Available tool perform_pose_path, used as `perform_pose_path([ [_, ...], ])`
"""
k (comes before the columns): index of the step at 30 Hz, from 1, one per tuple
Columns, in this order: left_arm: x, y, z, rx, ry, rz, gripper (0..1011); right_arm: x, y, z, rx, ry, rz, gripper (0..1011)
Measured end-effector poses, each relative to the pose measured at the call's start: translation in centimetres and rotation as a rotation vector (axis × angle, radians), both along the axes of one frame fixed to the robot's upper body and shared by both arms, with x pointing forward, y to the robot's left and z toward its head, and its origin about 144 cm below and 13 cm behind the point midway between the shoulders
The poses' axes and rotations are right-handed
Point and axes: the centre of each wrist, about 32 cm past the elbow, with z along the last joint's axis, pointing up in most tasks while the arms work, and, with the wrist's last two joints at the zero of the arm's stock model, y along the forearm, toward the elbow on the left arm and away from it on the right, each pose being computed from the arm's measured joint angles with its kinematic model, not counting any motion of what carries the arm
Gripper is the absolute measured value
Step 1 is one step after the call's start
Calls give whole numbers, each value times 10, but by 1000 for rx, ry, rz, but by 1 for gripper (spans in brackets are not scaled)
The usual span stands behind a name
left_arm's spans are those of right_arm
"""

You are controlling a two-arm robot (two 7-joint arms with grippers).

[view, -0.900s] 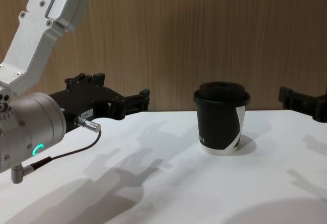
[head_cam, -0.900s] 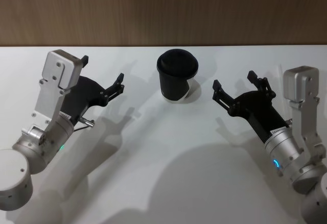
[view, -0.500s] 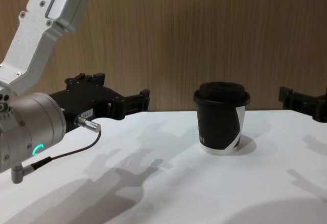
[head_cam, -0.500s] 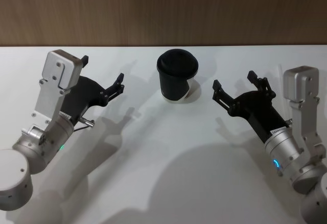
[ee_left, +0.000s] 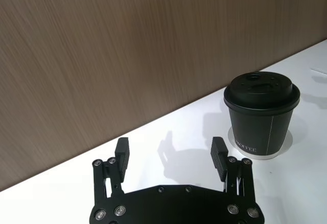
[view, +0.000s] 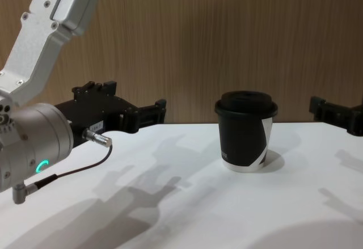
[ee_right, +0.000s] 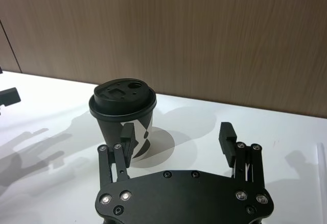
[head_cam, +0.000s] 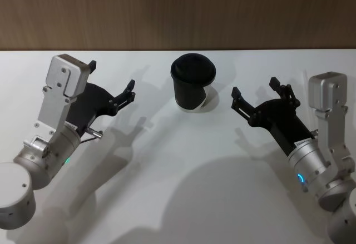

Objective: Pick up the straw with one hand, pass it to the other hand, and insert it into the cup.

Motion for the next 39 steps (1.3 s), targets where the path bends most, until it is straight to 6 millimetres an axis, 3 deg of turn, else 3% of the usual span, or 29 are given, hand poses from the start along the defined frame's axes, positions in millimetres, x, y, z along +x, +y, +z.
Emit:
perform_pose_path([
  [28,0,0,0,0,0,0,1003,0,0,0,0,0,-1,1001],
  [39,0,0,0,0,0,0,1003,6,-12,-3,-14,20,-82,1001],
])
